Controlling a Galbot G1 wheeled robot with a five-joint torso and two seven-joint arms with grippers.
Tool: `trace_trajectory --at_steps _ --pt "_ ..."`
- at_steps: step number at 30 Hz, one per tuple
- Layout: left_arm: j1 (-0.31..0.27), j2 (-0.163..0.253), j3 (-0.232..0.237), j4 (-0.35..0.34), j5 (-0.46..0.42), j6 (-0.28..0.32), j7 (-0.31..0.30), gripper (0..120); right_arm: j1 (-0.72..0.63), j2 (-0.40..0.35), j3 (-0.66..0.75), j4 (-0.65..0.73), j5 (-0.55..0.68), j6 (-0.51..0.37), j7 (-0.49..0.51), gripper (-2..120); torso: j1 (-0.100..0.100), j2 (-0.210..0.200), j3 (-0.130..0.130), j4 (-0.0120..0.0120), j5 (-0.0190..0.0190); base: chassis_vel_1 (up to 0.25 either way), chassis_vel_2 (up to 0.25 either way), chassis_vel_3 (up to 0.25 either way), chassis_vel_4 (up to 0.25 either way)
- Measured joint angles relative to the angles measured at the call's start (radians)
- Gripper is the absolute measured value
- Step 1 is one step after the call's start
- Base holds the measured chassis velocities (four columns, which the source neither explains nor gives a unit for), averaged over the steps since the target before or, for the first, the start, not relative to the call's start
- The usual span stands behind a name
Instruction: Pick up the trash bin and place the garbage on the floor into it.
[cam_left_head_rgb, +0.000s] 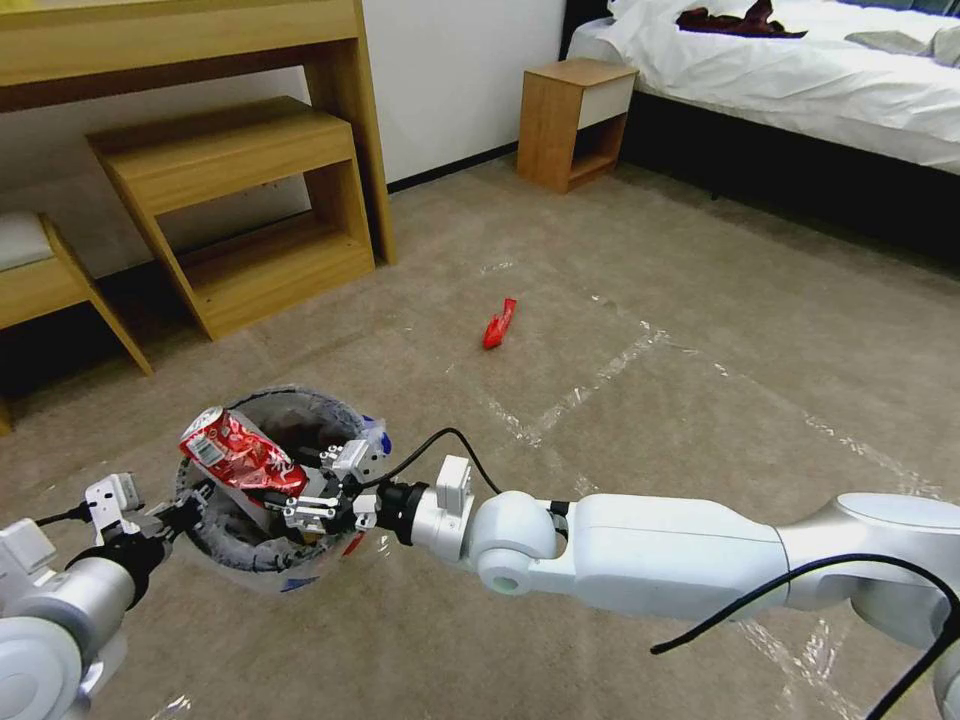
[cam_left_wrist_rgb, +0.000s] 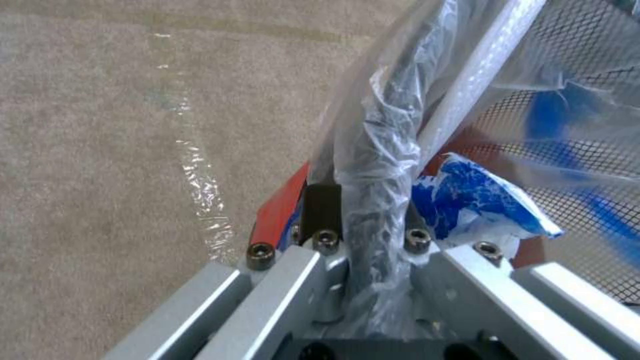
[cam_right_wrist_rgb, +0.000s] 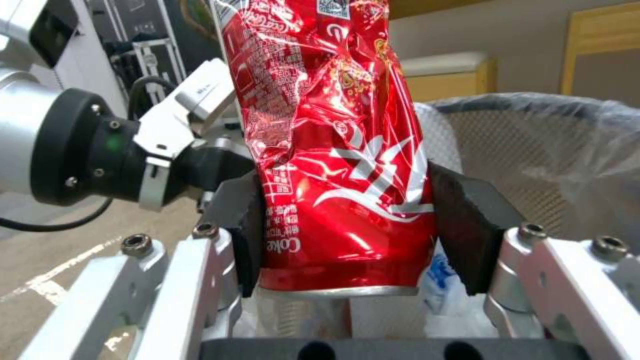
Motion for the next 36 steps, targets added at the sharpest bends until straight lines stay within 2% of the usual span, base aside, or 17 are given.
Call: trace_trajectory --at_steps 2,4,5,10,12,13,16,30,33,36 --pt "0.000 -0.001 0.001 0.000 0.001 0.000 0.000 1 0.000 -0.003 0.003 0.000 -0.001 0.000 0.000 51 0.000 0.000 0.000 0.0000 0.0000 0.000 0.000 0.000 0.000" --pt "0.000 -0.001 0.002 0.000 0.002 0.000 0.000 1 0.000 -0.006 0.006 0.000 -0.002 0.000 0.000 57 0.000 0.000 0.000 -0.0001 0.0000 0.000 0.000 0.000 0.000" --pt "-0.001 -0.002 0.002 0.000 0.002 0.000 0.000 1 0.000 -0.009 0.009 0.000 -0.004 0.000 -0.001 65 0.000 0.000 0.000 -0.0001 0.0000 0.000 0.000 0.000 0.000" --pt "-0.001 -0.003 0.003 0.000 0.005 -0.001 0.001 1 0.000 -0.011 0.012 0.000 -0.007 0.000 -0.001 77 0.000 0.000 0.000 -0.0001 0.0000 0.000 0.000 0.000 0.000" --pt "-0.001 -0.004 0.004 0.000 0.005 -0.001 0.001 1 -0.002 -0.011 0.015 -0.001 -0.008 0.000 -0.002 89 0.000 0.000 0.000 0.0000 0.0000 0.000 0.000 0.000 0.000" --pt "-0.001 -0.004 0.004 0.000 0.005 -0.001 0.001 1 -0.002 -0.011 0.015 -0.001 -0.008 0.000 -0.002 89 0.000 0.000 0.000 0.0000 0.0000 0.000 0.000 0.000 0.000" --pt "-0.001 -0.005 0.004 0.002 0.006 -0.001 0.001 1 -0.003 -0.011 0.019 -0.001 -0.009 0.000 -0.002 99 0.000 0.000 0.000 0.0000 0.0000 0.000 0.000 0.000 0.000" --pt "-0.001 -0.013 0.004 0.010 0.010 -0.003 0.002 1 -0.007 -0.007 0.029 0.006 -0.010 0.000 -0.002 100 0.000 0.000 0.000 0.0000 0.0000 0.000 0.000 0.000 0.000" --pt "-0.001 -0.015 0.005 0.013 0.012 -0.004 0.003 1 -0.013 -0.006 0.054 0.016 -0.006 0.001 -0.003 100 0.000 0.000 0.000 0.0000 0.0000 0.000 0.000 0.000 0.000" --pt "-0.004 -0.016 0.004 0.020 0.015 -0.004 0.003 1 -0.035 0.006 0.151 0.034 0.010 0.009 -0.007 100 0.000 0.000 0.000 0.0000 0.0000 0.000 0.000 0.000 0.000"
